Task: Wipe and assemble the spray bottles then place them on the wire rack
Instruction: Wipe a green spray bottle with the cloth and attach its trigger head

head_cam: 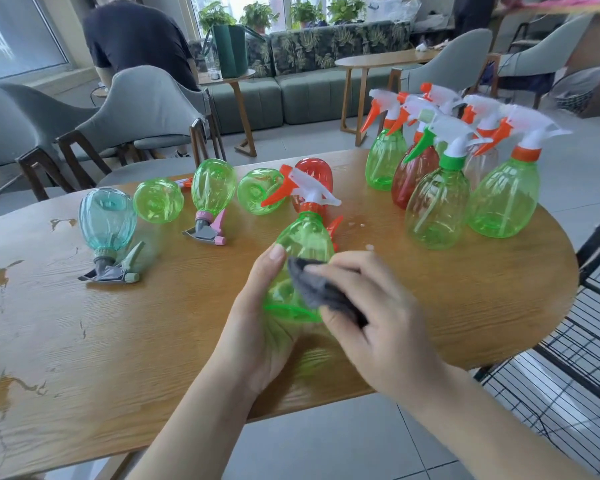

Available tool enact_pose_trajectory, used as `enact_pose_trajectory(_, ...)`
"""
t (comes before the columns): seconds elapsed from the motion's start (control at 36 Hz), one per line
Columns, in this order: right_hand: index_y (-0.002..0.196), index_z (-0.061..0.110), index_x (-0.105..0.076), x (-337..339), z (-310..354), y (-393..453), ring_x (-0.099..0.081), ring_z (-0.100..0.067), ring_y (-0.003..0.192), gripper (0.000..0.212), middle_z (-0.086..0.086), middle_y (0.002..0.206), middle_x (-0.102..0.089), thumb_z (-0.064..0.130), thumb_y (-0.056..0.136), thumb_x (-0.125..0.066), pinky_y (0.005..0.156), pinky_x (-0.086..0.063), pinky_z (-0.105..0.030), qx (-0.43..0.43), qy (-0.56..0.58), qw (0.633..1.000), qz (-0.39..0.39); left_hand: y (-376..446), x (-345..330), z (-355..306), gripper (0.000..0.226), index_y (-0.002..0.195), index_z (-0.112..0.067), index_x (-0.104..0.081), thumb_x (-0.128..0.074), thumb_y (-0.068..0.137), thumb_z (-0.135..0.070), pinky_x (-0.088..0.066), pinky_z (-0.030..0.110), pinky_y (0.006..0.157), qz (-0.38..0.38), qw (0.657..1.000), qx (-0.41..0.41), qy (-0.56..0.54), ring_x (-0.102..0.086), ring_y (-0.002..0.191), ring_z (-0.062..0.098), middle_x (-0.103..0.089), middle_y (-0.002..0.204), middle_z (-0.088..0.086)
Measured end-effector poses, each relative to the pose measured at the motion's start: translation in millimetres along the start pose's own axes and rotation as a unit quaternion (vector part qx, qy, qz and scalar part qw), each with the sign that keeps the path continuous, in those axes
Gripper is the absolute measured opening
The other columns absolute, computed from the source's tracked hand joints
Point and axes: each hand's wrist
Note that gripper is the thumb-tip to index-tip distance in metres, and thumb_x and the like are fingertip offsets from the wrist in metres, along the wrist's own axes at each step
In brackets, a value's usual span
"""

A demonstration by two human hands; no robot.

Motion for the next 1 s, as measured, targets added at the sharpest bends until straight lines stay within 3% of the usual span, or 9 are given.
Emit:
enact_pose_trajectory(0.06,0.119,0.001,-0.073,-5.0,4.2,-6.1,-0.063,-0.029,0.1,0.026,-0.005,0.116,-0.058,0.013,0.099,-0.062,0.094,-0.051,-0.033,0.062,-0.026,0.997,0.032,-3.4,1.4,-1.2,0.054,0.092,-0.002,-0.073,-0.055,0.096,-0.053,-0.059,0.031,0.063,0.028,0.998,0.041,-0.045,-0.069,0.071,0.025,-0.066,0.082,0.014)
enact_pose_trajectory(0.19,0.119,0.005,-0.074,-15.2,1.9,-13.8,-0.057,-0.027,0.09,0.024,-0.006,0.11,-0.059,0.018,0.099,-0.07,0.083,-0.054,-0.042,0.146,-0.089,0.984,0.052,-5.2,3.6,-3.0,0.08,0.135,0.001,-0.061,-0.066,0.088,-0.063,-0.047,0.038,0.096,-0.001,0.995,0.084,-0.059,-0.057,0.106,0.038,-0.057,0.114,0.022)
enact_pose_trajectory(0.25,0.12,0.004,-0.074,-13.5,-2.1,-12.3,-0.058,-0.028,0.091,0.025,-0.007,0.111,-0.059,0.017,0.099,-0.071,0.086,-0.054,-0.04,0.145,-0.088,0.985,0.042,-4.6,1.3,-5.2,0.068,0.116,0.002,-0.068,-0.063,0.087,-0.06,-0.058,0.034,0.075,0.01,0.995,0.075,-0.058,-0.068,0.084,0.032,-0.064,0.094,0.018)
enact_pose_trajectory(0.31,0.122,0.005,-0.073,-9.1,-4.2,-8.8,-0.06,-0.027,0.093,0.026,-0.005,0.114,-0.055,0.019,0.101,-0.069,0.091,-0.054,-0.035,0.133,-0.078,0.988,0.024,-5.6,-0.9,-6.1,0.059,0.098,0.004,-0.067,-0.057,0.091,-0.054,-0.059,0.031,0.058,0.031,0.995,0.061,-0.072,-0.069,0.067,0.028,-0.065,0.078,0.016)
enact_pose_trajectory(0.42,0.119,0.002,-0.074,0.7,-9.5,1.9,-0.06,-0.021,0.099,0.028,-0.002,0.114,-0.054,0.018,0.103,-0.056,0.097,-0.045,-0.021,0.051,-0.054,0.997,-0.029,-1.5,-3.5,-3.0,0.045,0.118,-0.005,-0.068,-0.06,0.092,-0.04,-0.059,0.038,0.077,0.023,0.999,0.004,-0.046,-0.069,0.091,0.029,-0.068,0.105,0.018)
enact_pose_trajectory(0.61,0.111,0.003,-0.072,13.6,-29.7,22.2,-0.053,0.006,0.102,0.021,0.009,0.107,-0.057,0.016,0.099,-0.059,0.09,-0.038,-0.014,-0.133,-0.01,0.988,-0.081,-0.5,-3.2,0.3,0.049,0.129,-0.012,-0.068,-0.062,0.086,-0.035,-0.057,0.043,0.07,0.053,0.998,0.016,-0.004,-0.068,0.091,0.029,-0.069,0.113,0.016)
enact_pose_trajectory(0.69,0.112,0.004,-0.072,13.9,-27.4,19.4,-0.057,0.001,0.103,0.02,0.007,0.108,-0.06,0.013,0.098,-0.061,0.089,-0.039,-0.016,-0.138,0.006,0.988,-0.066,-0.4,-3.6,-0.5,0.051,0.127,-0.012,-0.07,-0.069,0.084,-0.039,-0.056,0.043,0.067,0.057,0.998,0.021,-0.007,-0.067,0.09,0.03,-0.068,0.112,0.017)
enact_pose_trajectory(0.81,0.113,0.002,-0.074,12.3,-18.0,13.6,-0.058,-0.001,0.103,0.026,0.001,0.109,-0.062,0.016,0.096,-0.059,0.091,-0.041,-0.013,-0.089,0.007,0.994,-0.065,0.1,0.2,1.6,0.087,0.144,-0.011,-0.055,-0.089,0.073,-0.046,-0.058,0.044,0.07,0.066,0.998,0.007,0.022,-0.068,0.095,0.03,-0.064,0.122,0.017)
enact_pose_trajectory(1.0,0.113,0.003,-0.073,14.1,-21.2,17.0,-0.053,0.007,0.097,0.028,0.007,0.106,-0.056,0.019,0.097,-0.058,0.087,-0.038,-0.009,-0.109,-0.016,0.991,-0.078,0.0,-2.3,2.7,0.062,0.13,-0.019,-0.07,-0.088,0.075,-0.041,-0.06,0.045,0.08,0.051,0.997,0.001,0.063,-0.071,0.102,0.03,-0.069,0.124,0.016)
Point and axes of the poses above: each hand's wrist, its own y-axis towards the middle knuckle, its own x-axis out of the back of the hand, z = x × y
